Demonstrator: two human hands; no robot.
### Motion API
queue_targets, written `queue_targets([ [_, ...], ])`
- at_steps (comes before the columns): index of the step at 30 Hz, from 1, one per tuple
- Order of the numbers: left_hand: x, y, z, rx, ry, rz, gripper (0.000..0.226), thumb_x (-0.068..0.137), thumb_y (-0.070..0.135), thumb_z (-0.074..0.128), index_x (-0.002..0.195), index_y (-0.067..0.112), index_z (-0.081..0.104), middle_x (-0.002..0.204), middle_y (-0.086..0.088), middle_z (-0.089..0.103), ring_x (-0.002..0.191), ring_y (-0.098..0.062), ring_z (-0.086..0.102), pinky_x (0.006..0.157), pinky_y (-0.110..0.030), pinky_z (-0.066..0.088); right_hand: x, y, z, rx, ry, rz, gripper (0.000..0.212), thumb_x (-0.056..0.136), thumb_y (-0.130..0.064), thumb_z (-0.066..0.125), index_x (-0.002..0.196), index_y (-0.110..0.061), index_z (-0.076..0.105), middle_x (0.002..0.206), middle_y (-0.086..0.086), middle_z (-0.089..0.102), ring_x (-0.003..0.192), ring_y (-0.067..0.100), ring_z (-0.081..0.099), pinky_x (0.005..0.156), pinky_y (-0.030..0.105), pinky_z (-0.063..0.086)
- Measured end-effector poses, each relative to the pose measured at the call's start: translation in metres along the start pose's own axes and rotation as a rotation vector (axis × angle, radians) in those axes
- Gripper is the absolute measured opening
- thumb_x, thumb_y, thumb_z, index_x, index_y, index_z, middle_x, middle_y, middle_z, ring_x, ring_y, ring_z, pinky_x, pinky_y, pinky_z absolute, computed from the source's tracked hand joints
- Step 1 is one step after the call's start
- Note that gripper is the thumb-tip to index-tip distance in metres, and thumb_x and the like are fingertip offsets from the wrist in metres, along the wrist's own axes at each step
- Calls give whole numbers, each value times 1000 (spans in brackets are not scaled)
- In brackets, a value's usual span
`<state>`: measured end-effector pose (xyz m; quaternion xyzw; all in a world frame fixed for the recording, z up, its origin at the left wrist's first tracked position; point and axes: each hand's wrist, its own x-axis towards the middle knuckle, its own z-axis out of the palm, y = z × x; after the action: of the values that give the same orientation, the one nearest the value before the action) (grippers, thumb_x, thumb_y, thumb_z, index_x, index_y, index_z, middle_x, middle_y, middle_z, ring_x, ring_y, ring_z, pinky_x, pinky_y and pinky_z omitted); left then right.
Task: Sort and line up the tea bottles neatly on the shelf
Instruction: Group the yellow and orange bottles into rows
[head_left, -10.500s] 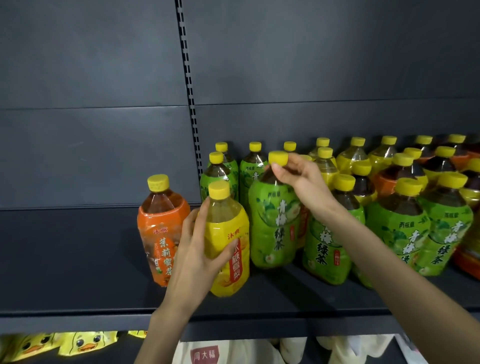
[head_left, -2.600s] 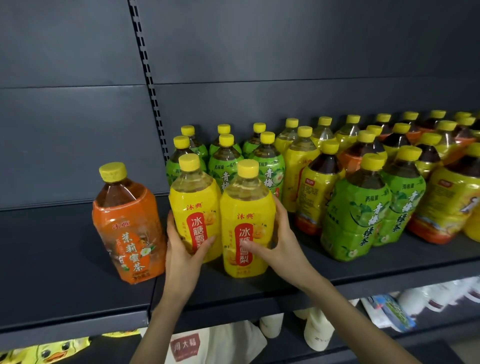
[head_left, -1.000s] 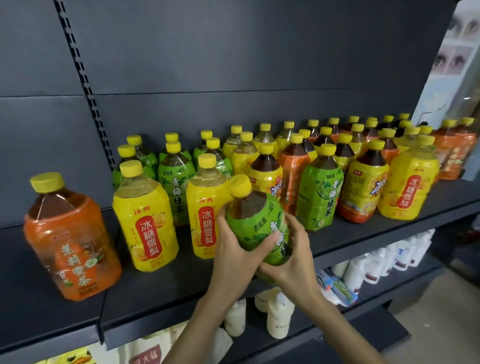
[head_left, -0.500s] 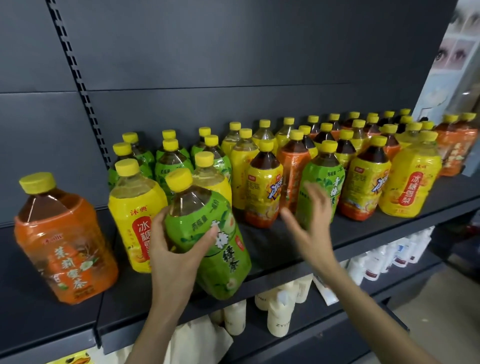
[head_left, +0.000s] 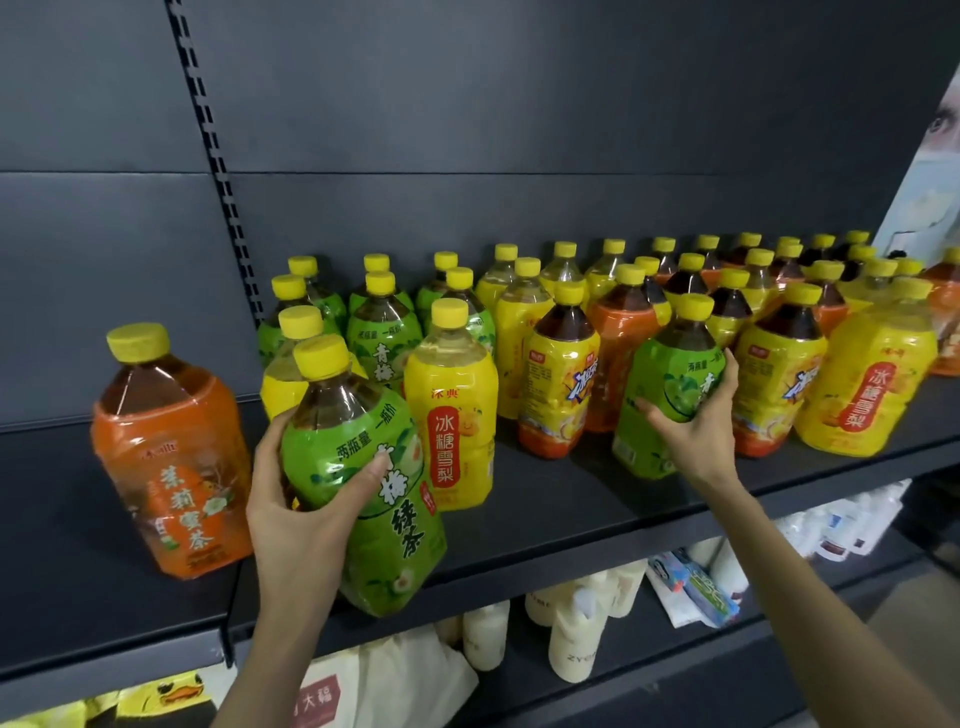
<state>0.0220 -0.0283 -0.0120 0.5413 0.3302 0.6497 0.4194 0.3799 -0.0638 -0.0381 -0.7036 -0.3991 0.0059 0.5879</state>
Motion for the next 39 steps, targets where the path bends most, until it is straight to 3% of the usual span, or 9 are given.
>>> queue_targets([
  [7, 10, -1, -13, 45, 40, -31, 84, 55, 27, 89, 129, 28, 51, 122, 3, 61, 110, -13, 59, 91, -45, 51, -42, -35, 23, -6, -119, -88, 102, 71, -35, 79, 143, -39, 8, 136, -6, 45, 116, 17, 50, 98, 48, 44],
  [10, 10, -3, -14, 74, 27, -34, 92, 50, 40, 86, 133, 26, 48, 124, 3, 60, 112, -12, 59, 91, -43, 52, -59, -50, 37, -10, -168, -101, 101, 70, -35, 80, 144, -36, 10, 130, -10, 48, 109, 15, 53, 94, 42, 44],
  [14, 7, -3, -16, 71, 34, -37, 86, 54, 26, 84, 132, 25, 49, 122, 8, 60, 109, -5, 59, 91, -35, 52, -76, -66, 56, 17, -239, -108, 103, 68, -40, 79, 142, -42, 9, 130, -11, 49, 107, 14, 54, 92, 38, 46],
  [19, 3, -1, -24, 84, 21, -17, 73, 55, 22, 78, 120, 39, 51, 112, 17, 63, 105, 0, 59, 81, -18, 53, -79, -75, 75, 40, -241, -101, 106, 64, -62, 72, 143, -45, 2, 149, 5, 29, 133, 24, 37, 106, 54, 36],
  [22, 2, 0, -28, 94, 18, -13, 75, 53, 27, 88, 118, 42, 53, 113, 17, 63, 107, -3, 60, 85, -22, 54, -88, -94, 81, -161, -8, -403, 96, 77, -55, 68, 147, -28, 7, 150, 14, 14, 141, 28, 16, 111, 63, 19],
  [24, 2, 0, -32, 92, 31, -13, 77, 49, 37, 90, 117, 45, 54, 115, 14, 63, 108, -6, 60, 85, -25, 54, -94, -124, 87, 3, 16, -680, 75, 84, -35, 65, 143, -21, 22, 146, 9, 19, 141, 19, 18, 113, 52, 25],
  [28, -3, 2, -45, 92, 83, -25, 75, 45, 42, 83, 114, 50, 55, 118, 8, 63, 109, -10, 61, 84, -28, 55, -91, -182, 115, 255, -452, -720, 53, 91, -17, 61, 139, -20, 38, 142, 4, 26, 135, -3, 23, 109, 13, 22],
  [32, -10, 8, -57, 85, 131, -46, 78, 51, 20, 90, 115, 45, 54, 112, 9, 65, 103, -8, 64, 76, -21, 55, -79, -210, 154, 229, -793, -441, 62, 94, -34, 55, 146, -36, 22, 149, -10, 20, 129, -5, 22, 107, 22, 21],
  [39, -17, 17, -79, 96, 169, -16, 72, 54, 14, 82, 117, 34, 55, 110, 3, 66, 100, -12, 65, 73, -21, 55, -94, -201, 192, 217, -845, -397, 112, 76, -37, 77, 149, -38, -7, 155, -4, 12, 117, -12, 9, 102, 18, 12],
])
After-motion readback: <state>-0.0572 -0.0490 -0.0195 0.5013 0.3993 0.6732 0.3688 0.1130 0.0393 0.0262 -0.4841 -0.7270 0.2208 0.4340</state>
